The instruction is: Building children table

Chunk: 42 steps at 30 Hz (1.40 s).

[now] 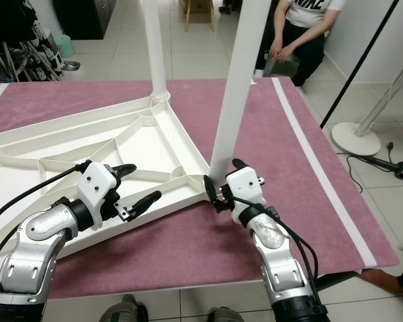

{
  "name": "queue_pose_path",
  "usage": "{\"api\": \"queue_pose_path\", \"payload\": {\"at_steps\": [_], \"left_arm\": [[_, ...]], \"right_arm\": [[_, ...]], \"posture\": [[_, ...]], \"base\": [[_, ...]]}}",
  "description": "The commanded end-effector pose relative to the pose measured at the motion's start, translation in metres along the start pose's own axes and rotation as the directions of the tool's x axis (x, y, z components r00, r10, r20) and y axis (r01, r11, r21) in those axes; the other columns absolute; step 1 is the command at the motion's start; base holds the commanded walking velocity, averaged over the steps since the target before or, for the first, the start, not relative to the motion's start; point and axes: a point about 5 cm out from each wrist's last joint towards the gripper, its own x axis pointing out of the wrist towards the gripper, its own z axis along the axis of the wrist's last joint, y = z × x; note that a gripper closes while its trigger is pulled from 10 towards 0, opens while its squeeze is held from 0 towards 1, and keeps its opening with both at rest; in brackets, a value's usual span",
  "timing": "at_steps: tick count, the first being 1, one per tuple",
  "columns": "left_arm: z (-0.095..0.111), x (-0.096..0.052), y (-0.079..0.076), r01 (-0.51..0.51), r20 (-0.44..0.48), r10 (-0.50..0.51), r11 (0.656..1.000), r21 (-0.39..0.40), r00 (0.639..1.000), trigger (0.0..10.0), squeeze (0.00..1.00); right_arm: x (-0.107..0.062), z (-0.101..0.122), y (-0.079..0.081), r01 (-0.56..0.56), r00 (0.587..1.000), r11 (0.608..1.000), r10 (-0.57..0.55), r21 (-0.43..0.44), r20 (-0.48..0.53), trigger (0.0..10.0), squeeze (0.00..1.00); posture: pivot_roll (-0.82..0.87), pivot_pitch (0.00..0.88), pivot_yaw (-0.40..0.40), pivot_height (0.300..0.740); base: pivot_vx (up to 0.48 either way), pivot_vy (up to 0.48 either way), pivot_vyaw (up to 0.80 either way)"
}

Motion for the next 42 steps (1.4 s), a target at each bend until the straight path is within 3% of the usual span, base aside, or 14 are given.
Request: {"api": "queue_pose_path", "payload": {"at_steps": [1, 29, 30, 31, 33, 42], "left_arm": [[0.002, 0.004, 0.004, -0.028, -0.010, 0.028, 1.000, 0.015, 1.000, 10.0, 0.00], [0.002, 0.004, 0.004, -0.028, -0.010, 0.028, 1.000, 0.015, 1.000, 10.0, 0.00], [0.001, -0.001, 0.002, -0.023, -0.006, 0.023, 1.000, 0.005, 1.000, 10.0, 0.00], [-0.003, 0.008, 0.007, -0.152, -0.007, 0.152, 0.988, -0.001, 0.988, 10.0, 0.00], [-0.007, 0.019, 0.013, -0.304, -0.011, 0.304, 0.953, -0.007, 0.953, 10.0, 0.00], [-0.007, 0.022, 0.014, -0.330, -0.009, 0.330, 0.944, -0.008, 0.944, 10.0, 0.00]], "right_arm": [[0.002, 0.001, -0.002, -0.004, 1.000, 1.000, 0.005, 0.018, -0.002, 10.0, 0.00], [0.002, 0.001, -0.002, -0.004, 1.000, 1.000, 0.005, 0.018, -0.002, 10.0, 0.00], [-0.002, 0.003, -0.010, 0.052, 0.999, 0.998, -0.052, -0.021, 0.015, 10.0, 0.00], [0.004, 0.011, -0.009, 0.078, 0.996, 0.997, -0.078, -0.001, 0.053, 10.0, 0.00], [0.011, 0.019, -0.004, 0.095, 0.991, 0.995, -0.098, 0.035, 0.093, 10.0, 0.00], [0.012, 0.021, -0.002, 0.093, 0.991, 0.995, -0.097, 0.046, 0.098, 10.0, 0.00]], "posture": [[0.01, 0.000, 0.114, 0.740], [0.01, 0.000, 0.114, 0.740], [0.00, 0.000, 0.000, 0.740], [0.02, 0.000, 0.000, 0.740], [0.02, 0.000, 0.000, 0.740], [0.02, 0.000, 0.000, 0.740]], "base": [[0.000, 0.000, 0.00], [0.000, 0.000, 0.00], [0.000, 0.000, 0.00], [0.000, 0.000, 0.00], [0.000, 0.000, 0.00], [0.000, 0.000, 0.00]]}}
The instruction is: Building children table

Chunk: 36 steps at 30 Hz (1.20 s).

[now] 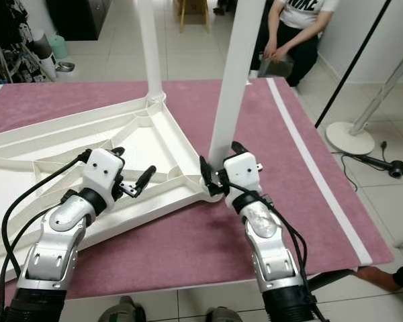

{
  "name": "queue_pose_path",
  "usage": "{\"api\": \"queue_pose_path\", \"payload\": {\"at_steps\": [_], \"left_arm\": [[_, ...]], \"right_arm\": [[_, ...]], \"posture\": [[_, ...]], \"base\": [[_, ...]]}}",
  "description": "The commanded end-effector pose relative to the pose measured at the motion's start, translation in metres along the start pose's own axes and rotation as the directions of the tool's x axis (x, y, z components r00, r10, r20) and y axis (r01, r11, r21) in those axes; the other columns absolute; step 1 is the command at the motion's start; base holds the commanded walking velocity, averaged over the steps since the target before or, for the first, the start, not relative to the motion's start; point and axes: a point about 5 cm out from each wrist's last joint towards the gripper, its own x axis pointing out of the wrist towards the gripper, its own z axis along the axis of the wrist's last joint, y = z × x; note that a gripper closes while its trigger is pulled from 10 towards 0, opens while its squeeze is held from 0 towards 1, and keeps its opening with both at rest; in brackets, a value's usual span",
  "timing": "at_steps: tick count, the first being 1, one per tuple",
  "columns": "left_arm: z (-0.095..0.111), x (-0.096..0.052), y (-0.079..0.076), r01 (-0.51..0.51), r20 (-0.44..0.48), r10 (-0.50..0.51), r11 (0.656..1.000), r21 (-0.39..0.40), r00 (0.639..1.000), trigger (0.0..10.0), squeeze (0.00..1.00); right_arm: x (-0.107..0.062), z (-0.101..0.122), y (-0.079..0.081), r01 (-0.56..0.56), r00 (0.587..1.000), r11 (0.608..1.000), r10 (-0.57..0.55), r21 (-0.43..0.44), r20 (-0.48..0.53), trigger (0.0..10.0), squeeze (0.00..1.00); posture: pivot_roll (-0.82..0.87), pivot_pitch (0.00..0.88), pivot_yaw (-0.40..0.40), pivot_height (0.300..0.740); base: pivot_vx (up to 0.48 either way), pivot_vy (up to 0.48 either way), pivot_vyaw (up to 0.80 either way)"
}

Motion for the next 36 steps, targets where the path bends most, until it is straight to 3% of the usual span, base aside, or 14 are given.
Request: {"api": "queue_pose_path", "payload": {"at_steps": [1, 6, 10, 17, 18, 19, 20, 21, 23, 24, 36], "left_arm": [[-0.004, 0.000, 0.001, -0.010, -0.017, 0.010, 1.000, 0.015, 1.000, 10.0, 0.00], [-0.004, 0.001, 0.000, -0.017, -0.014, 0.017, 1.000, 0.018, 1.000, 10.0, 0.00], [-0.014, -0.012, 0.002, 0.052, -0.054, -0.048, 0.994, 0.092, 0.997, 10.0, 0.00], [-0.018, -0.025, 0.003, 0.152, -0.094, -0.142, 0.983, 0.106, 0.985, 10.0, 0.00], [-0.019, -0.039, 0.005, 0.249, -0.124, -0.237, 0.964, 0.096, 0.964, 10.0, 0.00], [-0.019, -0.039, 0.005, 0.249, -0.124, -0.237, 0.964, 0.096, 0.964, 10.0, 0.00], [-0.019, -0.053, 0.005, 0.345, -0.149, -0.332, 0.936, 0.074, 0.932, 10.0, 0.00], [-0.019, -0.053, 0.005, 0.345, -0.149, -0.332, 0.936, 0.074, 0.932, 10.0, 0.00], [-0.015, -0.070, 0.002, 0.471, -0.163, -0.462, 0.882, 0.017, 0.871, 10.0, 0.00], [-0.013, -0.072, 0.001, 0.493, -0.160, -0.487, 0.870, 0.001, 0.859, 10.0, 0.00], [-0.012, -0.059, 0.002, 0.486, -0.146, -0.478, 0.873, 0.028, 0.866, 10.0, 0.00]], "right_arm": [[-0.003, -0.003, -0.003, 0.019, 1.000, 1.000, -0.019, 0.000, -0.013, 10.0, 0.00], [-0.003, -0.003, -0.002, 0.021, 1.000, 1.000, -0.021, 0.000, -0.014, 10.0, 0.00], [-0.004, -0.006, -0.002, -0.002, 0.999, 1.000, 0.001, -0.010, -0.032, 10.0, 0.00], [-0.004, -0.007, -0.004, -0.012, 0.999, 1.000, 0.011, -0.024, -0.036, 10.0, 0.00], [-0.004, -0.007, -0.006, -0.021, 0.999, 0.999, 0.020, -0.030, -0.039, 10.0, 0.00], [-0.004, -0.007, -0.006, -0.021, 0.999, 0.999, 0.020, -0.030, -0.039, 10.0, 0.00], [-0.004, -0.007, -0.006, -0.033, 0.998, 0.999, 0.032, -0.033, -0.045, 10.0, 0.00], [-0.004, -0.007, -0.006, -0.033, 0.998, 0.999, 0.032, -0.033, -0.045, 10.0, 0.00], [-0.005, -0.011, -0.004, -0.059, 0.996, 0.997, 0.056, -0.045, -0.062, 10.0, 0.00], [-0.005, -0.012, -0.005, -0.057, 0.996, 0.997, 0.053, -0.058, -0.067, 10.0, 0.00], [0.019, -0.005, -0.023, -0.047, 0.998, 0.989, 0.042, -0.138, -0.040, 10.0, 0.00]], "posture": [[0.02, 0.000, 0.000, 0.740], [0.02, 0.000, 0.000, 0.740], [0.02, 0.000, 0.000, 0.740], [0.02, 0.000, 0.000, 0.740], [0.02, 0.000, 0.090, 0.740], [0.02, 0.000, 0.090, 0.740], [0.03, 0.000, 0.085, 0.740], [0.03, 0.000, 0.085, 0.740], [0.03, 0.000, 0.081, 0.740], [0.03, 0.000, 0.081, 0.740], [0.03, 0.000, 0.087, 0.740]], "base": [[0.000, 0.000, 0.00], [0.000, 0.000, 0.00], [0.000, 0.000, 0.00], [0.000, 0.000, 0.00], [0.000, 0.000, 0.00], [0.000, 0.000, 0.00], [0.000, 0.000, 0.00], [0.000, 0.000, 0.00], [0.000, 0.000, 0.00], [0.000, 0.000, 0.00], [0.000, 0.000, 0.00]]}}
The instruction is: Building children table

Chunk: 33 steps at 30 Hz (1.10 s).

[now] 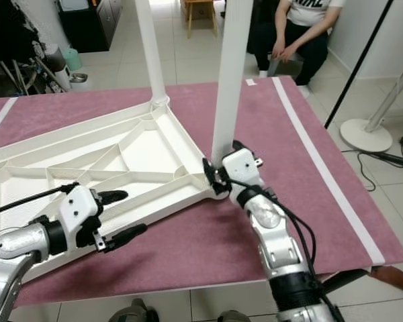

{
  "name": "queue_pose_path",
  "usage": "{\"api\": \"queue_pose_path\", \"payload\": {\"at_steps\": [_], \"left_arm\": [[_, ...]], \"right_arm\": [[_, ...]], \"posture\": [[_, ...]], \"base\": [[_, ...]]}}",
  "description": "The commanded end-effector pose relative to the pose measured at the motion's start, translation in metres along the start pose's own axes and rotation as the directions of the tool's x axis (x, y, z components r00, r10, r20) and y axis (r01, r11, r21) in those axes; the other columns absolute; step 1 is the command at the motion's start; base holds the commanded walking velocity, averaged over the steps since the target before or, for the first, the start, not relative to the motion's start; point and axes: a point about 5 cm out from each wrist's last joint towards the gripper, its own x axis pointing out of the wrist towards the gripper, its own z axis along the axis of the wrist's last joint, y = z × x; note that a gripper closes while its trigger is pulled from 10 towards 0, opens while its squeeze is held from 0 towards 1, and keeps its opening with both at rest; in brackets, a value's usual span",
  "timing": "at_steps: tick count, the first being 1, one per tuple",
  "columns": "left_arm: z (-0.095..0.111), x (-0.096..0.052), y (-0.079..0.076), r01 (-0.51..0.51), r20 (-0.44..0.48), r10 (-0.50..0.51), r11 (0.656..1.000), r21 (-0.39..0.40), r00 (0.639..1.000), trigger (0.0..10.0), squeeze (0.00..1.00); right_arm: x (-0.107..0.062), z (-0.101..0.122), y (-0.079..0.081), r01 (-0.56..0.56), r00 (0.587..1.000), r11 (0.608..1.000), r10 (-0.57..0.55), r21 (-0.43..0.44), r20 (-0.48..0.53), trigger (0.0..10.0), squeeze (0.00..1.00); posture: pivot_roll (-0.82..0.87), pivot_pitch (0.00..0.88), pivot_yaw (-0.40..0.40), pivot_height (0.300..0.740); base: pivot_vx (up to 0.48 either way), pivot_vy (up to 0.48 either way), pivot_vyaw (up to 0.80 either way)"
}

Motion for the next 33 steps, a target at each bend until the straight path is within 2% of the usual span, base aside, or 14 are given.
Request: {"api": "queue_pose_path", "payload": {"at_steps": [1, 6, 8, 10, 14, 15, 16, 18, 22, 25, 26, 28, 31, 33], "left_arm": [[0.000, 0.002, 0.006, -0.050, -0.014, 0.051, 0.998, 0.023, 0.999, 10.0, 0.00], [0.003, 0.008, 0.009, -0.085, 0.001, 0.085, 0.996, 0.018, 0.996, 10.0, 0.00], [0.008, 0.012, 0.010, -0.110, 0.023, 0.110, 0.994, 0.006, 0.994, 10.0, 0.00], [0.008, 0.012, 0.010, -0.110, 0.023, 0.110, 0.994, 0.006, 0.994, 10.0, 0.00], [0.012, 0.011, 0.010, -0.098, 0.038, 0.099, 0.995, -0.012, 0.994, 10.0, 0.00], [0.012, 0.011, 0.010, -0.098, 0.038, 0.099, 0.995, -0.012, 0.994, 10.0, 0.00], [0.008, 0.006, 0.002, -0.043, 0.017, 0.043, 0.999, -0.019, 0.999, 10.0, 0.00], [0.008, 0.006, 0.002, -0.043, 0.017, 0.043, 0.999, -0.019, 0.999, 10.0, 0.00], [0.000, 0.003, -0.008, -0.017, -0.010, 0.017, 0.999, -0.031, 1.000, 10.0, 0.00], [0.000, 0.003, -0.008, -0.017, -0.010, 0.017, 0.999, -0.031, 1.000, 10.0, 0.00], [-0.002, 0.005, -0.011, -0.024, -0.012, 0.024, 0.999, -0.042, 1.000, 10.0, 0.00], [-0.002, 0.005, -0.011, -0.024, -0.012, 0.024, 0.999, -0.042, 1.000, 10.0, 0.00], [-0.003, 0.008, -0.012, -0.032, -0.012, 0.032, 0.998, -0.052, 0.999, 10.0, 0.00], [-0.003, 0.013, -0.011, -0.034, -0.007, 0.034, 0.998, -0.059, 0.999, 10.0, 0.00]], "right_arm": [[0.005, 0.003, -0.012, 0.019, 1.000, 0.999, -0.018, -0.036, 0.016, 10.0, 0.00], [0.012, 0.002, -0.022, 0.004, 1.000, 0.997, -0.003, -0.076, 0.009, 10.0, 0.00], [0.017, -0.002, -0.043, 0.006, 1.000, 0.992, -0.007, -0.127, -0.014, 10.0, 0.00], [0.017, -0.002, -0.043, 0.006, 1.000, 0.992, -0.007, -0.127, -0.014, 10.0, 0.00], [0.021, -0.007, -0.084, 0.068, 0.995, 0.974, -0.081, -0.217, -0.056, 10.0, 0.00], [0.021, -0.007, -0.084, 0.068, 0.995, 0.974, -0.081, -0.217, -0.056, 10.0, 0.00], [0.024, 0.000, -0.098, 0.114, 0.992, 0.974, -0.124, -0.194, -0.036, 10.0, 0.00], [0.024, 0.000, -0.098, 0.114, 0.992, 0.974, -0.124, -0.194, -0.036, 10.0, 0.00], [0.018, 0.003, -0.048, -0.019, 1.000, 0.999, 0.020, -0.038, 0.023, 10.0, 0.00], [0.018, 0.003, -0.048, -0.019, 1.000, 0.999, 0.020, -0.038, 0.023, 10.0, 0.00], [0.007, -0.005, -0.017, -0.028, 1.000, 0.999, 0.027, 0.039, 0.015, 10.0, 0.00], [0.007, -0.005, -0.017, -0.028, 1.000, 0.999, 0.027, 0.039, 0.015, 10.0, 0.00], [-0.002, -0.012, -0.001, 0.003, 1.000, 0.997, -0.003, 0.078, -0.001, 10.0, 0.00], [-0.015, -0.024, 0.003, 0.064, 0.997, 0.996, -0.061, 0.062, -0.047, 10.0, 0.00]], "posture": [[0.03, 0.000, 0.087, 0.740], [0.04, 0.000, 0.078, 0.740], [0.04, 0.000, 0.079, 0.740], [0.04, 0.000, 0.079, 0.740], [0.05, 0.000, 0.078, 0.740], [0.05, 0.000, 0.078, 0.740], [0.05, 0.000, 0.077, 0.740], [0.05, 0.000, 0.077, 0.740], [0.06, 0.000, 0.069, 0.740], [0.06, 0.000, 0.069, 0.740], [0.05, 0.000, 0.071, 0.740], [0.05, 0.000, 0.071, 0.740], [0.05, 0.000, 0.077, 0.740], [0.02, 0.000, 0.090, 0.740]], "base": [[0.000, 0.000, 0.00], [0.000, 0.000, 0.00], [0.000, 0.000, 0.00], [0.000, 0.000, 0.00], [0.000, 0.000, 0.00], [0.000, 0.000, 0.00], [0.000, 0.000, 0.00], [0.000, 0.000, 0.00], [0.000, 0.000, 0.00], [0.000, 0.000, 0.00], [0.000, 0.000, 0.00], [0.000, 0.000, 0.00], [0.000, 0.000, 0.00], [0.000, 0.000, 0.00]]}}
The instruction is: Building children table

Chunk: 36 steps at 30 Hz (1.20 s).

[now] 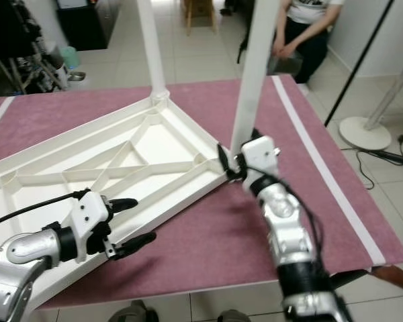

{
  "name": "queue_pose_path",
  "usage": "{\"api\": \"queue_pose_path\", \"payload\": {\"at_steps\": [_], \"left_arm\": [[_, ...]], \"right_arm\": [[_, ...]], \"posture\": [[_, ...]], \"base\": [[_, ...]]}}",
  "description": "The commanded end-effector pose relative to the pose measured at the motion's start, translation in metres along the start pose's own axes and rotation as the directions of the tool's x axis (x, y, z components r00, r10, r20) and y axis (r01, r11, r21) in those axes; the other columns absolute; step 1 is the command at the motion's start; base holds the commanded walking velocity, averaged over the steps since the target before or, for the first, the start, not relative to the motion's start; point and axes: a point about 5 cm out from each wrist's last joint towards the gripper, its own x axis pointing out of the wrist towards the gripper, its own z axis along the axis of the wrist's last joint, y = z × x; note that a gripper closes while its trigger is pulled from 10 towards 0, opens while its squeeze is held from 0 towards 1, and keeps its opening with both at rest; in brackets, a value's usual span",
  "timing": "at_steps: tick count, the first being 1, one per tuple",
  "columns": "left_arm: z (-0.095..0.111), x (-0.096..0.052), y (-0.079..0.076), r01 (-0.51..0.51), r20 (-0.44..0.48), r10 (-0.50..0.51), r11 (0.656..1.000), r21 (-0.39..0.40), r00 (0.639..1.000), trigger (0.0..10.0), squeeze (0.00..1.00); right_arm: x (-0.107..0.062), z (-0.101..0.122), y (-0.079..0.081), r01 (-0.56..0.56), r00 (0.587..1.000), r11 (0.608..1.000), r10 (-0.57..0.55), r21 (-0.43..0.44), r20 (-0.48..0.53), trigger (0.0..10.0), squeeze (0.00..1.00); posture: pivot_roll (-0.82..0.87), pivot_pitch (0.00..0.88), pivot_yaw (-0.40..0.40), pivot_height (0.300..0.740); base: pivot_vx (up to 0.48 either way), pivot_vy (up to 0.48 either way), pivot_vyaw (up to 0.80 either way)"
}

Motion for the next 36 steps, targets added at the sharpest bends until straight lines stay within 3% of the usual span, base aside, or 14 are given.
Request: {"api": "queue_pose_path", "payload": {"at_steps": [1, 6, 8, 10, 13, 15, 19, 22, 24, 26, 29, 36], "left_arm": [[-0.005, 0.001, 0.005, -0.083, -0.028, 0.082, 0.997, -0.009, 0.996, 10.0, 0.00], [-0.005, 0.003, 0.005, -0.080, -0.024, 0.080, 0.997, -0.011, 0.996, 10.0, 0.00], [-0.004, 0.005, 0.004, -0.073, -0.021, 0.072, 0.997, -0.011, 0.997, 10.0, 0.00], [-0.005, 0.006, 0.004, -0.062, -0.022, 0.062, 0.998, -0.011, 0.998, 10.0, 0.00], [-0.005, 0.006, 0.004, -0.062, -0.022, 0.062, 0.998, -0.011, 0.998, 10.0, 0.00], [-0.006, 0.006, 0.006, -0.061, -0.027, 0.061, 0.998, -0.006, 0.998, 10.0, 0.00], [-0.004, 0.006, 0.008, -0.077, -0.032, 0.078, 0.997, 0.022, 0.996, 10.0, 0.00], [-0.005, 0.007, 0.008, -0.106, -0.053, 0.110, 0.991, 0.083, 0.993, 10.0, 0.00], [-0.005, 0.007, 0.008, -0.106, -0.053, 0.110, 0.991, 0.083, 0.993, 10.0, 0.00], [-0.008, 0.010, 0.007, -0.145, -0.074, 0.155, 0.981, 0.127, 0.985, 10.0, 0.00], [-0.014, 0.012, 0.008, -0.191, -0.105, 0.210, 0.968, 0.162, 0.972, 10.0, 0.00], [-0.018, 0.016, 0.010, -0.243, -0.143, 0.270, 0.952, 0.185, 0.952, 10.0, 0.00]], "right_arm": [[-0.005, -0.009, 0.008, -0.009, 0.999, 1.000, 0.009, -0.005, -0.044, 10.0, 0.00], [-0.011, -0.015, 0.008, 0.007, 0.998, 0.999, -0.009, -0.032, -0.067, 10.0, 0.00], [-0.021, -0.022, 0.005, 0.015, 0.995, 0.998, -0.021, -0.062, -0.100, 10.0, 0.00], [-0.040, -0.033, -0.002, -0.064, 0.987, 0.985, 0.039, -0.158, -0.159, 10.0, 0.00], [-0.040, -0.033, -0.002, -0.064, 0.987, 0.985, 0.039, -0.158, -0.159, 10.0, 0.00], [-0.044, -0.022, 0.003, -0.284, 0.954, 0.922, 0.245, -0.263, -0.172, 10.0, 0.00], [-0.043, -0.014, 0.011, -0.404, 0.914, 0.864, 0.363, -0.302, -0.184, 10.0, 0.00], [-0.039, -0.007, 0.016, -0.385, 0.922, 0.885, 0.358, -0.261, -0.146, 10.0, 0.00], [-0.039, -0.007, 0.016, -0.385, 0.922, 0.885, 0.358, -0.261, -0.146, 10.0, 0.00], [-0.033, -0.003, 0.022, -0.343, 0.939, 0.917, 0.328, -0.202, -0.105, 10.0, 0.00], [-0.028, -0.003, 0.028, -0.323, 0.946, 0.929, 0.311, -0.181, -0.090, 10.0, 0.00], [-0.029, -0.003, 0.034, -0.340, 0.940, 0.927, 0.329, -0.160, -0.091, 10.0, 0.00]], "posture": [[0.02, 0.000, 0.090, 0.740], [0.02, 0.000, 0.090, 0.740], [0.01, 0.000, 0.099, 0.740], [-0.01, 0.000, 0.111, 0.740], [-0.01, 0.000, 0.111, 0.740], [0.00, 0.000, 0.107, 0.740], [0.00, 0.000, 0.100, 0.740], [0.01, 0.000, 0.094, 0.740], [0.01, 0.000, 0.094, 0.740], [0.02, 0.000, 0.087, 0.740], [0.02, 0.000, 0.087, 0.740], [0.02, 0.000, 0.088, 0.740]], "base": [[0.000, 0.000, 0.00], [0.000, 0.000, 0.00], [0.000, 0.000, 0.00], [0.000, 0.000, 0.00], [0.000, 0.000, 0.00], [0.000, 0.000, 0.00], [0.000, 0.000, 0.00], [0.000, 0.000, 0.00], [0.000, 0.000, 0.00], [0.000, 0.000, 0.00], [0.000, 0.000, 0.00], [0.000, 0.000, 0.00]]}}
